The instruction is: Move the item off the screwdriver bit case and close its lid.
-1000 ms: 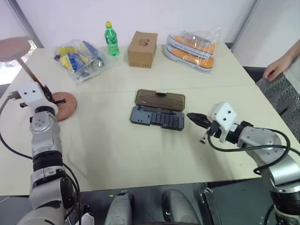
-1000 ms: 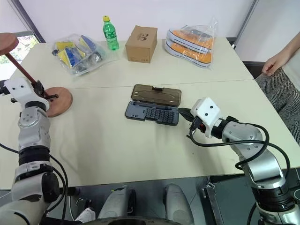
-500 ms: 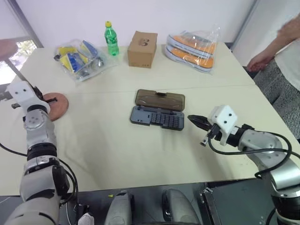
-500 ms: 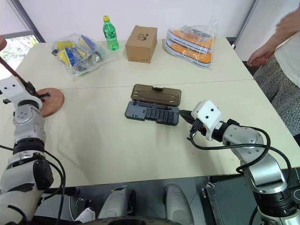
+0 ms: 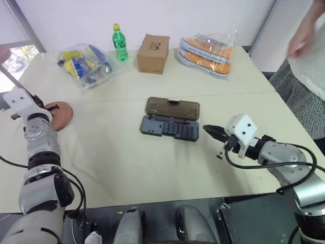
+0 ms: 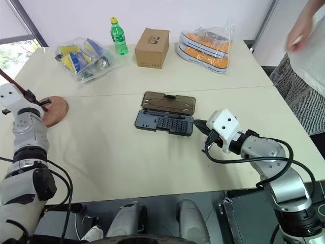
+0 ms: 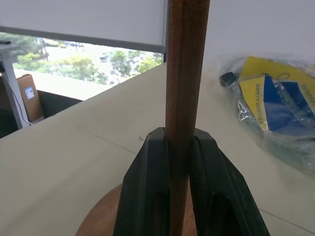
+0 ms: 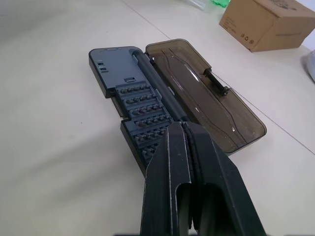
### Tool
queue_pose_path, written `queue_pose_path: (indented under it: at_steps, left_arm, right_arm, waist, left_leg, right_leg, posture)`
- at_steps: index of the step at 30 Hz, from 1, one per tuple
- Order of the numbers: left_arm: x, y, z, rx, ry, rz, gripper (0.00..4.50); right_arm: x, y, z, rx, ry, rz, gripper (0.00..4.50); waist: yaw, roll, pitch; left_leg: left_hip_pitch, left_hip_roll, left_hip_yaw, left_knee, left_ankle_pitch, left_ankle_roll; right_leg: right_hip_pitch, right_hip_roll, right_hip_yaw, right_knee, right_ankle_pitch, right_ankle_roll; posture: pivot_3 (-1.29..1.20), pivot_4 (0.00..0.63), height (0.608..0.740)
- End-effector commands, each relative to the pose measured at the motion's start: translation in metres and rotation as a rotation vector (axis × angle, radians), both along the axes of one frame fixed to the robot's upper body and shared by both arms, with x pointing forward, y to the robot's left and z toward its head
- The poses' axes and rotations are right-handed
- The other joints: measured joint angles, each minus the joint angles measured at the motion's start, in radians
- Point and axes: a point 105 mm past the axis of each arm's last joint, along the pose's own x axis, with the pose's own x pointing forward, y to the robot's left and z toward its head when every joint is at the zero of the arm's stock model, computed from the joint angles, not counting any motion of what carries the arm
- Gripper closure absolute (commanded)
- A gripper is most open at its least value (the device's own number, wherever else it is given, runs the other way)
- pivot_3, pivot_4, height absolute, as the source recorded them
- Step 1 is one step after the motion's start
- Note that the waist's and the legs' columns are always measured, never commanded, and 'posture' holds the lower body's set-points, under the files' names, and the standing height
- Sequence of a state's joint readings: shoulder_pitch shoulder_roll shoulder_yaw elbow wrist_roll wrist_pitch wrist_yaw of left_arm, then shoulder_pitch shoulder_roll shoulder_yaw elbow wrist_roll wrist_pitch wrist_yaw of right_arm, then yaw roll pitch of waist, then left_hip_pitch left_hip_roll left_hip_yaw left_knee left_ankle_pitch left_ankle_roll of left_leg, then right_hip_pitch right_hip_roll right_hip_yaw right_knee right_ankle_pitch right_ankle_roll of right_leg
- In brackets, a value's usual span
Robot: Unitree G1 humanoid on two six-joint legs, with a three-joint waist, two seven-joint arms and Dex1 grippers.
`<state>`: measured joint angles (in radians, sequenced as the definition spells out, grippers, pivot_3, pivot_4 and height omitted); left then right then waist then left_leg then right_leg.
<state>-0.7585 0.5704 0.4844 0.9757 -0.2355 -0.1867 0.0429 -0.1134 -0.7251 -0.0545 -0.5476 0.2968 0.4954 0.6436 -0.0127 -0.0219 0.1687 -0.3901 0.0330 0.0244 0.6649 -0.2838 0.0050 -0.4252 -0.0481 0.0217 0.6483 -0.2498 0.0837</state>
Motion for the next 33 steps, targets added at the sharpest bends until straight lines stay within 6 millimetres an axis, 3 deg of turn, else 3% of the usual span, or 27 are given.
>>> queue_pose_path:
  at_steps: [1,4,8,12,16,24,27,29,33]
  left_arm:
    - [-0.003,0.002,0.000,0.028,0.005,-0.005,3.43]
    - [-0.002,-0.004,-0.001,0.059,0.012,-0.021,2.11]
    - [-0.005,-0.005,-0.001,0.087,0.010,-0.011,0.03]
    - [-0.015,-0.009,-0.001,0.127,-0.004,0.006,0.03]
    - [-0.030,-0.026,-0.003,0.157,-0.020,-0.045,0.03]
    - [-0.063,-0.108,-0.027,0.110,0.085,-0.319,0.03]
    - [-0.056,-0.139,-0.029,0.083,0.098,-0.425,0.03]
    - [-0.042,-0.164,-0.024,0.112,0.094,-0.538,0.03]
    - [-0.026,-0.195,-0.027,0.157,0.126,-0.688,0.03]
  right_arm:
    - [-0.002,0.004,0.014,0.000,-0.058,0.013,4.50]
    - [-0.001,0.004,0.014,-0.002,-0.057,0.015,4.50]
    - [-0.001,0.004,0.013,-0.002,-0.055,0.017,4.50]
    - [-0.002,0.004,0.013,-0.002,-0.054,0.018,4.50]
    - [-0.002,0.004,0.012,-0.001,-0.052,0.017,4.50]
    - [0.002,-0.001,0.016,0.011,-0.069,-0.009,4.50]
    - [0.010,-0.007,0.020,0.019,-0.101,-0.054,4.50]
    - [0.019,-0.012,0.023,0.019,-0.122,-0.095,4.50]
    - [0.028,-0.013,0.028,0.049,-0.132,-0.123,4.50]
  waist:
    - [0.000,0.000,0.000]
    - [0.001,0.000,0.000]
    - [0.002,-0.001,0.000]
    - [0.002,-0.001,0.000]
    - [0.000,0.000,0.000]
    - [0.004,0.000,0.000]
    - [0.006,-0.001,0.000]
    - [0.006,-0.001,0.000]
    - [0.000,0.000,0.000]
  left_leg:
    - [0.000,0.000,0.000,0.000,0.000,0.000]
    - [0.000,0.000,0.000,0.000,0.000,0.000]
    - [-0.001,0.000,0.000,0.000,0.000,0.000]
    - [-0.001,0.000,0.000,0.000,0.000,0.000]
    - [0.000,0.001,0.000,0.000,0.000,0.000]
    - [0.000,0.000,-0.001,0.000,0.000,-0.001]
    - [0.000,-0.001,-0.001,0.000,0.000,-0.001]
    - [0.000,-0.001,0.000,0.000,0.000,-0.001]
    - [0.000,-0.002,0.000,0.000,0.001,-0.001]
  right_leg:
    - [0.000,0.000,0.000,0.000,0.000,0.000]
    - [0.000,0.000,0.000,0.000,0.000,0.000]
    - [0.000,0.000,0.000,0.000,0.000,0.000]
    - [0.000,-0.001,0.000,0.000,0.000,0.000]
    - [0.000,-0.001,0.000,0.000,0.000,0.000]
    - [0.000,-0.004,0.001,0.000,0.000,0.000]
    - [0.000,-0.004,0.001,0.000,0.000,0.000]
    - [0.001,-0.003,0.001,0.000,0.000,0.000]
    - [0.001,-0.001,0.001,-0.001,0.000,0.000]
  posture:
    - [0.00,0.150,0.740]
    - [0.00,0.150,0.740]
    - [0.00,0.150,0.740]
    - [0.00,0.150,0.740]
    - [0.00,0.150,0.740]
    - [0.00,0.150,0.740]
    - [0.00,0.150,0.740]
    - [0.00,0.150,0.740]
    - [0.00,0.150,0.740]
